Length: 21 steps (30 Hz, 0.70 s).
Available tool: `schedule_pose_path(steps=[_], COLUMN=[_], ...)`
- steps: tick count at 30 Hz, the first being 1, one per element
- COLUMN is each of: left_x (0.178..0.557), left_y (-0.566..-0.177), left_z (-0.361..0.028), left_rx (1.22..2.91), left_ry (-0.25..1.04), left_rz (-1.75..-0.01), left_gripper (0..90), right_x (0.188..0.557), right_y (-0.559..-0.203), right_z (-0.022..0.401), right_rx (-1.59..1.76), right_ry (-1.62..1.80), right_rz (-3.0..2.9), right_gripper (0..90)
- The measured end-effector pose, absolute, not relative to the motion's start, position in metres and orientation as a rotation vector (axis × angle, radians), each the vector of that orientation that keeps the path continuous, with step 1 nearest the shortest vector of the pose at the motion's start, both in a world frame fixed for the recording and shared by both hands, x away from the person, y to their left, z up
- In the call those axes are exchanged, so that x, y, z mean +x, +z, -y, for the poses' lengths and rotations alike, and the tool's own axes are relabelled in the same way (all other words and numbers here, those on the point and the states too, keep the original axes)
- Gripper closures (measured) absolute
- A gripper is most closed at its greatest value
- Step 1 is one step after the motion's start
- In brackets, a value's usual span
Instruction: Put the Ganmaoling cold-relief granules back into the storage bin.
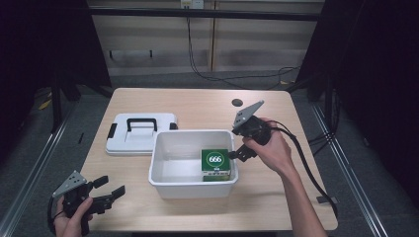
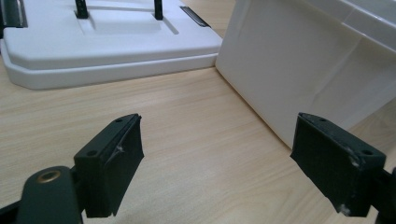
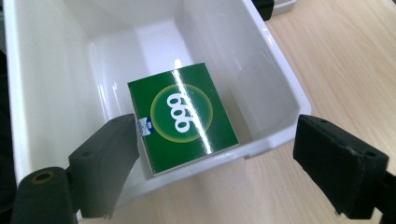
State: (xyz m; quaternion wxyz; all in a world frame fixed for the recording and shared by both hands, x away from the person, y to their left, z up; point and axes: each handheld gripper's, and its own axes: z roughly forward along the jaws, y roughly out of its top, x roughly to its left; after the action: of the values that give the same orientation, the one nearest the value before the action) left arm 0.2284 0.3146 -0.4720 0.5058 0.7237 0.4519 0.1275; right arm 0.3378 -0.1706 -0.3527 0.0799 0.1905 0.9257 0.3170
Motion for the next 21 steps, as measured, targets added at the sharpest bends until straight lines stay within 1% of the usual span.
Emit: schedule_pose_path(steps=[8, 21], left_x=[0.228, 0.228], left_y=[-0.473, -0.472], left_z=[-0.314, -0.315], left_rx=[1.742, 1.753], left_ry=[0.307, 0.32], left_rz=[-1.1, -1.095], left_gripper=[16.1, 16.1], right_x=[0.32, 0.291], right_y=[-0.35, -0.36], right_z=[0.197, 0.242], right_rx=[0.662, 0.812], right_ry=[1.067, 1.112], right_rz=[-2.675, -2.539], right_gripper=[13.7, 15.0])
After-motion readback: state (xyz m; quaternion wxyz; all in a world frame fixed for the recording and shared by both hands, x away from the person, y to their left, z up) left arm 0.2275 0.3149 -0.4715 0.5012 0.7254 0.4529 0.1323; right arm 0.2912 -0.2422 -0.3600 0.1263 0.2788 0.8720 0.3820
